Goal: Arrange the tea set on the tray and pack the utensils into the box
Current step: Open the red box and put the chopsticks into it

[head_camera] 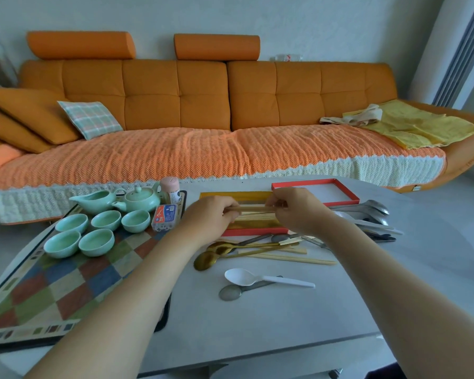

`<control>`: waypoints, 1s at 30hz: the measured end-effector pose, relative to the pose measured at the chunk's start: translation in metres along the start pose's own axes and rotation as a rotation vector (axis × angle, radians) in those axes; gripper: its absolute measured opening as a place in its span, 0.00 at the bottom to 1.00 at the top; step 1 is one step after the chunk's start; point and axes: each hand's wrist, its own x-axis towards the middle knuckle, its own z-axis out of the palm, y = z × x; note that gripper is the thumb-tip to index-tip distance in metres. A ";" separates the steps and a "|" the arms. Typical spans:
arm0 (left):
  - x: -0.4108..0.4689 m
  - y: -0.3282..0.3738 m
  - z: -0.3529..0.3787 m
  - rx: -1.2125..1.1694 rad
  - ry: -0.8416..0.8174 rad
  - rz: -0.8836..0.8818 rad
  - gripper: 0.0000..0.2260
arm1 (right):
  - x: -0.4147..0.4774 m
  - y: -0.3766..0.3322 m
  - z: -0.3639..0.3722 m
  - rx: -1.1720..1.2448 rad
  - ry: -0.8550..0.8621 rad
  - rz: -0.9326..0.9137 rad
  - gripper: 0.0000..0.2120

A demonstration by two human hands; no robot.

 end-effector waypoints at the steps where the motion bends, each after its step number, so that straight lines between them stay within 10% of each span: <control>1: 0.003 -0.006 -0.002 0.018 0.014 -0.014 0.07 | 0.005 -0.001 0.004 -0.005 0.025 -0.009 0.15; 9: 0.010 -0.045 0.005 0.357 0.145 0.046 0.15 | 0.041 -0.007 0.039 -0.069 0.058 -0.026 0.13; 17: 0.011 -0.047 0.019 0.349 -0.151 0.070 0.21 | 0.057 -0.005 0.056 -0.045 0.028 0.095 0.14; 30: 0.005 -0.030 0.017 0.333 -0.073 0.143 0.19 | 0.026 -0.010 0.039 -0.055 -0.017 -0.045 0.12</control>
